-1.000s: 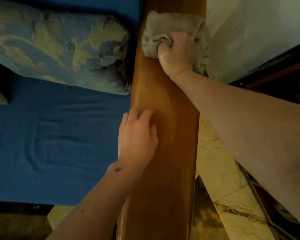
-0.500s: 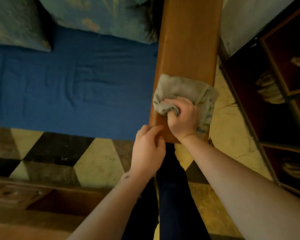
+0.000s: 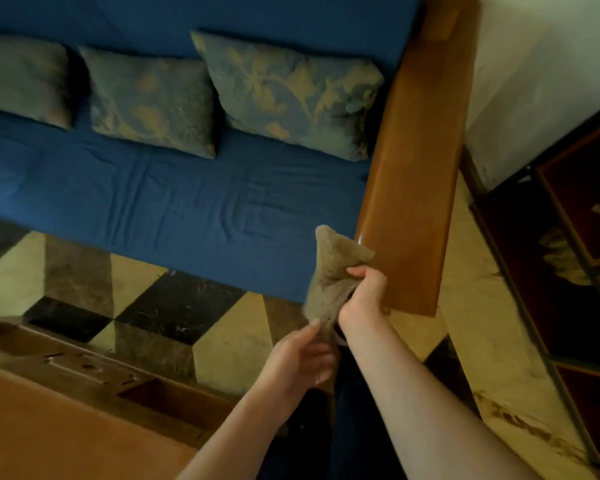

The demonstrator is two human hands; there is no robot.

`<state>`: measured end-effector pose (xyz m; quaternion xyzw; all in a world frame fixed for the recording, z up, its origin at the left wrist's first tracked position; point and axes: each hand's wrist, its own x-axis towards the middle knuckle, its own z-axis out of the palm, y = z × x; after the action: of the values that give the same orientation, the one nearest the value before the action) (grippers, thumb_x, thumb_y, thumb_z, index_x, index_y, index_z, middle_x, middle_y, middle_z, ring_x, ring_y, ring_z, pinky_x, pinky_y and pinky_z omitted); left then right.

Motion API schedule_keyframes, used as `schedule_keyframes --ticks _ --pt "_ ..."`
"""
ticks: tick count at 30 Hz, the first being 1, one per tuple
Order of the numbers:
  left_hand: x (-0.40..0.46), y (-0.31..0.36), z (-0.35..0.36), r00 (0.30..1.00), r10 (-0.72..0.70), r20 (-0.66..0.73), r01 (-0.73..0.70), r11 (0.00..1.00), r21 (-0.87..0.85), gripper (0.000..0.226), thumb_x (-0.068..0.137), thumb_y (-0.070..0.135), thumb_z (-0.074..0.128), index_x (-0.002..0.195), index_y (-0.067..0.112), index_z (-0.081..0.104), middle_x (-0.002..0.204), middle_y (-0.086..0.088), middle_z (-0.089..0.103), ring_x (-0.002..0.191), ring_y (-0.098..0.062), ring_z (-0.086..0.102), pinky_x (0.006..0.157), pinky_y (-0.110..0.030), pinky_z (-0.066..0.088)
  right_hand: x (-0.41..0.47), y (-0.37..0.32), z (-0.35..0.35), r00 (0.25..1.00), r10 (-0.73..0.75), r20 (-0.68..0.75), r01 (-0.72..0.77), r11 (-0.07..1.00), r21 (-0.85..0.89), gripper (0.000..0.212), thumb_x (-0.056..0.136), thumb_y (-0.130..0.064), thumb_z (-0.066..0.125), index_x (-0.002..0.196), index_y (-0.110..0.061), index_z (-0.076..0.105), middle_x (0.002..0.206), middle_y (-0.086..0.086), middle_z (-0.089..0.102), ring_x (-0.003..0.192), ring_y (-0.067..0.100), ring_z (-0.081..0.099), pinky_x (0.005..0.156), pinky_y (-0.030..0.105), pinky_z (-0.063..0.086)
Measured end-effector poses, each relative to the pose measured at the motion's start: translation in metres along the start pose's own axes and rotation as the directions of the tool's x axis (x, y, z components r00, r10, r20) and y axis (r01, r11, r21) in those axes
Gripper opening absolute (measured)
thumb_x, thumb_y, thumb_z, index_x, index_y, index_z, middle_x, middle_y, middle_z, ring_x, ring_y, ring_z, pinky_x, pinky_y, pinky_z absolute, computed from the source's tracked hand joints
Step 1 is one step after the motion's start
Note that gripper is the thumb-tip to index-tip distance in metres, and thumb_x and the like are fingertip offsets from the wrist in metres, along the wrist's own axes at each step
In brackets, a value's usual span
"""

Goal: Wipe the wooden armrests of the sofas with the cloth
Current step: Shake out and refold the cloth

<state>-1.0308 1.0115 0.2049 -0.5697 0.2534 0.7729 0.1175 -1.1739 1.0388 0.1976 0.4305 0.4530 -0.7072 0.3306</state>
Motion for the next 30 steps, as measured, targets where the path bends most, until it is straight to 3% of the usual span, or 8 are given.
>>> schedule_keyframes --ticks 5,9,12,16,19,22,25,30 --pt "-0.048 0.045 -0.029 0.998 -0.069 0.004 0.061 0.854 -0.517 0.081 0.065 0.057 0.079 0.116 -0.004 0.064 0.109 -0.021 0.071 0.089 -0.036 0.071 0.078 -0.044 0.057 -0.063 0.002 0.055 0.955 0.185 0.234 -0.18 0.983 -0.041 0.035 0.083 -0.011 0.045 0.07 -0.006 0.077 0.068 0.014 0.075 0.06 0.032 0.073 0.073 0.039 0.054" --pt "-0.094 0.108 -0.071 0.964 0.264 0.028 -0.098 0.453 -0.886 0.095 0.077 0.062 0.07 0.143 -0.001 0.04 0.134 -0.033 0.059 0.12 -0.051 0.06 0.097 -0.058 0.051 -0.145 0.018 0.155 0.834 0.352 0.426 -0.23 0.922 -0.313 0.036 0.088 -0.012 0.046 0.078 -0.004 0.079 0.073 0.017 0.077 0.075 0.036 0.072 0.075 0.042 0.055" --pt "-0.123 0.134 -0.088 0.901 0.433 -0.023 -0.161 0.284 -0.945 0.086 0.086 0.052 0.067 0.147 -0.001 0.036 0.142 -0.033 0.052 0.128 -0.051 0.054 0.098 -0.06 0.049 -0.18 0.03 0.198 0.73 0.414 0.544 -0.195 0.889 -0.414 0.044 0.089 -0.012 0.047 0.063 -0.007 0.081 0.073 0.018 0.078 0.061 0.034 0.076 0.072 0.042 0.054" --pt "-0.174 0.153 -0.148 0.788 0.548 -0.281 -0.355 0.032 -0.934 0.067 0.095 0.042 0.058 0.147 0.0 0.045 0.146 -0.022 0.054 0.133 -0.041 0.054 0.116 -0.051 0.035 -0.235 0.083 0.259 0.634 0.538 0.556 -0.162 0.795 -0.584 0.033 0.077 -0.014 0.053 0.1 -0.007 0.076 0.087 0.02 0.079 0.068 0.038 0.077 0.075 0.046 0.054" --pt "-0.206 0.159 -0.217 0.677 0.576 -0.458 -0.483 -0.12 -0.867 0.055 0.098 0.034 0.055 0.143 0.003 0.052 0.146 -0.016 0.056 0.13 -0.034 0.058 0.107 -0.05 0.046 -0.269 0.143 0.302 0.586 0.605 0.539 -0.068 0.699 -0.711 0.044 0.069 -0.016 0.058 0.109 -0.011 0.074 0.095 0.018 0.08 0.089 0.042 0.075 0.079 0.051 0.055" --pt "-0.225 0.166 -0.258 0.594 0.608 -0.526 -0.546 -0.175 -0.819 0.048 0.093 0.027 0.063 0.133 0.0 0.06 0.136 -0.02 0.063 0.119 -0.036 0.066 0.085 -0.048 0.06 -0.282 0.183 0.331 0.552 0.654 0.517 -0.045 0.642 -0.765 0.046 0.065 -0.017 0.059 0.109 -0.01 0.073 0.105 0.02 0.077 0.098 0.043 0.07 0.083 0.055 0.054" --pt "-0.229 0.181 -0.318 0.59 0.639 -0.493 -0.547 -0.132 -0.826 0.053 0.09 0.042 0.069 0.117 -0.004 0.072 0.132 -0.025 0.064 0.119 -0.039 0.065 0.09 -0.051 0.057 -0.298 0.241 0.364 0.532 0.688 0.494 0.01 0.578 -0.816 0.044 0.069 -0.016 0.056 0.109 -0.009 0.07 0.098 0.023 0.078 0.081 0.042 0.076 0.077 0.054 0.055" --pt "-0.236 0.216 -0.435 0.655 0.646 -0.392 -0.469 -0.059 -0.881 0.077 0.082 0.034 0.081 0.142 -0.003 0.051 0.122 -0.027 0.065 0.105 -0.04 0.068 0.088 -0.052 0.055 -0.323 0.343 0.435 0.553 0.686 0.473 0.146 0.479 -0.865 0.037 0.081 -0.013 0.051 0.113 -0.004 0.068 0.097 0.024 0.077 0.097 0.046 0.069 0.089 0.059 0.053"
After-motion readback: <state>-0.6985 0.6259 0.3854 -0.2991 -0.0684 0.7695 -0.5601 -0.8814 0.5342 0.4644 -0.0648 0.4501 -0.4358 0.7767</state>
